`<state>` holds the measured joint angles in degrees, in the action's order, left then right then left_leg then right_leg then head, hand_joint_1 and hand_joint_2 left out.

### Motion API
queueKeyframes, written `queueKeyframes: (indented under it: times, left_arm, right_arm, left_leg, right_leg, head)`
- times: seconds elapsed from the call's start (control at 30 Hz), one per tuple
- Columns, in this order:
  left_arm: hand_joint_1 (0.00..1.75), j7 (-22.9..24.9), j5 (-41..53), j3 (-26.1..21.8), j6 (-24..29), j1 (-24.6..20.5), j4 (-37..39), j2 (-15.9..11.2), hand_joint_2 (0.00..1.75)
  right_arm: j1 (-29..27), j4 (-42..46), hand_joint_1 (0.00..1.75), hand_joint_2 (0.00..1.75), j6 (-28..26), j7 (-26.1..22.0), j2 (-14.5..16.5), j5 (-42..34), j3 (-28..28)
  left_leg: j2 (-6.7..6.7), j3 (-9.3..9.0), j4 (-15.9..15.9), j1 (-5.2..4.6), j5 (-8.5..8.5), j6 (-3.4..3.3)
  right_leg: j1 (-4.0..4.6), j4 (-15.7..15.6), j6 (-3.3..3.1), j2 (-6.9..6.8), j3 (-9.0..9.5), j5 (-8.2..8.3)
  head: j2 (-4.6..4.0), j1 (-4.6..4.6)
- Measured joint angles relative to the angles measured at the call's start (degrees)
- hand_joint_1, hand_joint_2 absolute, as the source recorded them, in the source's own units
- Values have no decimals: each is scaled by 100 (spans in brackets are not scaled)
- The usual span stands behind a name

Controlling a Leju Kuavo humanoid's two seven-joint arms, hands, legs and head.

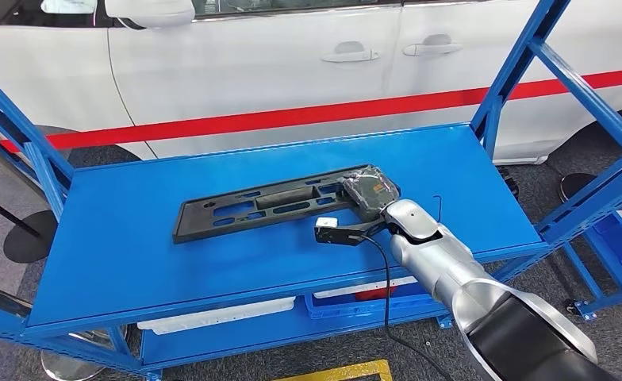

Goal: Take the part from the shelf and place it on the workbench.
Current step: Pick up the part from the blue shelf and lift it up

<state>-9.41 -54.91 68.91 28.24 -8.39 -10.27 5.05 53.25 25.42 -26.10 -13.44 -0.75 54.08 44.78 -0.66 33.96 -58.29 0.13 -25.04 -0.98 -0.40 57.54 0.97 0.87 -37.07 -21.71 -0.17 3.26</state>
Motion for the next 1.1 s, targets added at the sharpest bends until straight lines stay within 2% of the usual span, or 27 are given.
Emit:
queueKeyframes:
  times: [0.27,0.57,0.67,0.73,0.83,0.9,1.0,1.1]
  left_arm:
    - [0,-46,-76,-13,25,12,0,0,0]
    - [0,-54,-98,-19,80,16,0,0,0]
    - [0,-54,-98,-19,97,18,0,0,0]
    - [0,-86,-117,-22,101,22,0,0,0]
    - [0,-202,-191,-59,75,36,0,0,0]
    - [0,-252,-216,-100,64,51,0,0,0]
    - [0,-249,-214,-120,91,59,0,-2,0]
    - [0,-263,-297,-158,142,56,0,-4,0]
  right_arm:
    - [265,-12,175,175,62,-107,105,22,-8]
    - [435,-43,175,175,-182,-128,173,21,-8]
    - [542,-40,175,175,-184,-251,176,-318,-29]
    - [677,1,175,175,145,-537,176,-1121,-181]
    - [961,206,175,175,1258,-1055,179,-3107,-829]
    - [1167,416,175,175,1863,-1200,180,-4232,-1327]
    - [1456,708,175,175,2378,-1111,177,-5466,-1801]
    - [1821,818,175,175,2764,-751,167,-6622,-1989]
  left_leg:
    - [0,1,2,9,11,15]
    - [0,2,2,9,11,16]
    - [0,4,1,9,13,15]
    - [0,6,0,8,15,14]
    - [-4,10,-1,7,18,11]
    - [-9,10,-1,7,18,11]
    - [-10,10,-1,8,18,11]
    - [-8,11,0,7,17,12]
  right_leg:
    - [6,16,-2,-3,-8,0]
    - [6,18,-2,-3,-8,0]
    - [5,18,-1,-3,-9,1]
    - [5,19,-1,-3,-11,2]
    - [4,19,-1,-10,-13,2]
    - [5,19,-1,-15,-13,1]
    - [5,19,-1,-15,-14,1]
    - [4,19,-1,-11,-17,1]
  head:
    - [0,0]
    - [1,0]
    - [1,0]
    - [1,0]
    - [1,0]
    - [0,0]
    - [0,0]
    - [0,0]
